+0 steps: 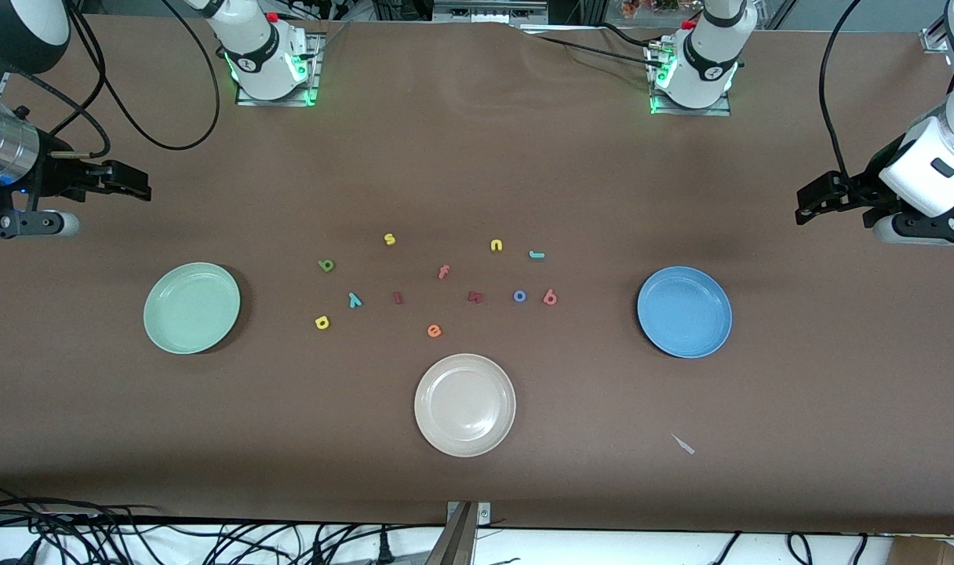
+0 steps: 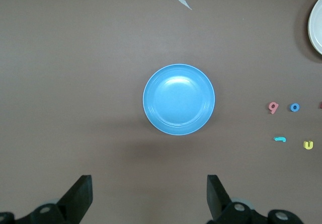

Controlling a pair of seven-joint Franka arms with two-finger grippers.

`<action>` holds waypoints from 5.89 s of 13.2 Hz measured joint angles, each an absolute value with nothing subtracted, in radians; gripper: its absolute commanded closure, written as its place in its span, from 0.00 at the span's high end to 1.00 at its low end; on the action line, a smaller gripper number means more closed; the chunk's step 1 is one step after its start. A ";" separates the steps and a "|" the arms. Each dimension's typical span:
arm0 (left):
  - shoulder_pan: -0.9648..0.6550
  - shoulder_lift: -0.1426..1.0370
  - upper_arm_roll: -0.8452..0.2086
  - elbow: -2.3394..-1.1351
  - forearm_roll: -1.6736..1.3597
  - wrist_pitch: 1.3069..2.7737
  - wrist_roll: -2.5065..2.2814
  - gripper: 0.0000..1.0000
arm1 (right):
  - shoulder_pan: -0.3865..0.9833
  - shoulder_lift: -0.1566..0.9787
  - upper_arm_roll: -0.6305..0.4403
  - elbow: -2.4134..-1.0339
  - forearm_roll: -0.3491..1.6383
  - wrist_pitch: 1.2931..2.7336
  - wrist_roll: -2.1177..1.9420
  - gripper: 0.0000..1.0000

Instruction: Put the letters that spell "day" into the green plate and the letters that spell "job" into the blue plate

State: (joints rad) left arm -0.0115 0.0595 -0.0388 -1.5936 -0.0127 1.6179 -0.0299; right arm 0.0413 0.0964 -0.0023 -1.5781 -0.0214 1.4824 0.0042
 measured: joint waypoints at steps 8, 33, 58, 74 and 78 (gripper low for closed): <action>-0.011 0.060 -0.039 -1.594 -0.013 1.618 -0.030 1.00 | 0.041 0.096 -0.002 -1.578 -0.021 1.482 0.004 1.00; -0.012 0.060 -0.040 -1.594 -0.013 1.618 -0.030 1.00 | 0.041 0.096 -0.002 -1.578 -0.021 1.482 0.004 1.00; -0.343 0.493 -0.055 -1.513 -0.026 1.815 -0.032 1.00 | 0.044 0.101 0.003 -1.580 -0.019 1.479 0.004 1.00; -0.494 0.759 -0.053 -1.610 -0.065 2.319 -0.031 0.58 | 0.068 0.153 0.105 -1.720 0.029 1.668 0.119 1.00; -0.494 0.759 -0.051 -1.614 -0.065 2.321 -0.030 0.14 | 0.073 0.146 0.147 -1.820 0.029 1.789 0.171 1.00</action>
